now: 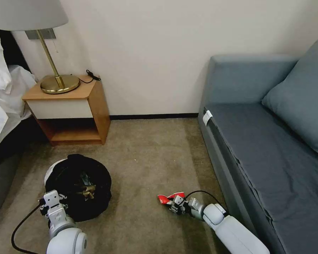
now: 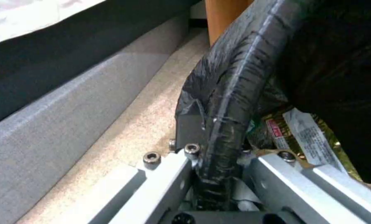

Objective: Pick up the trash bin, then pick up the garbage on the floor and place it into the trash bin.

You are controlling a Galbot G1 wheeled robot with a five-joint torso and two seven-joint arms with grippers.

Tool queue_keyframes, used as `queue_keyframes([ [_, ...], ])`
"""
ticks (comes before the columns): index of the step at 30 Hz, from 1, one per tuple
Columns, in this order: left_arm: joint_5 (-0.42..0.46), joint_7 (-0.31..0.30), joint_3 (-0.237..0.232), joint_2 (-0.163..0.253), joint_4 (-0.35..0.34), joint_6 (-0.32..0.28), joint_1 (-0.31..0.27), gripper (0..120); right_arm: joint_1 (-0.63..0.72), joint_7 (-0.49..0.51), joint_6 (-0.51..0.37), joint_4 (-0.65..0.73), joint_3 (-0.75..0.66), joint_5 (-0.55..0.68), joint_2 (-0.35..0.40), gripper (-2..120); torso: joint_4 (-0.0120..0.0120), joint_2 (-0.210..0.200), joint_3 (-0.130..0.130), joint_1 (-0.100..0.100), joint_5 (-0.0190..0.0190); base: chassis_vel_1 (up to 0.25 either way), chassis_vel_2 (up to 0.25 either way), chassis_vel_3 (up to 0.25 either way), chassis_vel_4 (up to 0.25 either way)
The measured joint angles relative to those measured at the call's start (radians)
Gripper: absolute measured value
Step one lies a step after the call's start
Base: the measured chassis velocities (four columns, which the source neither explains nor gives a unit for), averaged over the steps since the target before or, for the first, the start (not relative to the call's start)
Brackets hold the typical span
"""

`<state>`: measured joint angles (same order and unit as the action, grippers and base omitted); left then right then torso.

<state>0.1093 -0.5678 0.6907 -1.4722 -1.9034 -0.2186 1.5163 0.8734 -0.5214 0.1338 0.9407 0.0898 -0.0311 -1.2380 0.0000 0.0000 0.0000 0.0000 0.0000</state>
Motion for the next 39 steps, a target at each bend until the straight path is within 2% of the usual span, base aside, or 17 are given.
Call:
queue_keyframes([
  [1,0.000,0.000,0.000,0.000,0.000,0.000,0.000,0,0.000,0.000,0.000,0.000,0.000,0.000,0.000,13,0.0000,0.000,0.000,0.000,0.0000,0.000,0.000,0.000,0.000],
  [4,-0.003,0.000,-0.008,-0.004,-0.004,-0.001,0.001,0,0.002,-0.003,0.004,-0.001,-0.001,-0.003,0.002,1,0.0000,0.000,0.000,0.000,0.0001,0.000,0.000,0.000,0.000],
  [14,-0.012,-0.002,-0.017,-0.010,-0.012,-0.002,0.005,0,-0.005,-0.009,0.013,0.015,-0.012,0.002,0.006,0,-0.0002,0.000,0.000,0.000,0.0000,0.000,0.000,0.000,0.000],
  [26,-0.014,-0.004,-0.035,-0.016,-0.038,-0.016,0.011,0,-0.145,-0.003,0.032,0.098,-0.049,0.068,-0.073,0,0.0001,0.000,0.000,0.000,-0.0001,0.000,0.000,0.000,0.000],
  [32,-0.020,-0.015,-0.062,-0.023,-0.044,-0.026,-0.003,0,-0.190,0.040,0.036,0.192,0.008,0.185,-0.124,0,0.0000,0.000,0.000,0.000,-0.0002,0.000,0.000,0.000,0.000],
  [39,-0.040,-0.034,-0.108,-0.039,-0.044,-0.036,-0.024,0,-0.178,0.018,0.011,0.300,0.086,0.330,-0.177,0,-0.0001,0.000,0.000,0.000,-0.0001,0.000,0.000,0.000,0.000],
])
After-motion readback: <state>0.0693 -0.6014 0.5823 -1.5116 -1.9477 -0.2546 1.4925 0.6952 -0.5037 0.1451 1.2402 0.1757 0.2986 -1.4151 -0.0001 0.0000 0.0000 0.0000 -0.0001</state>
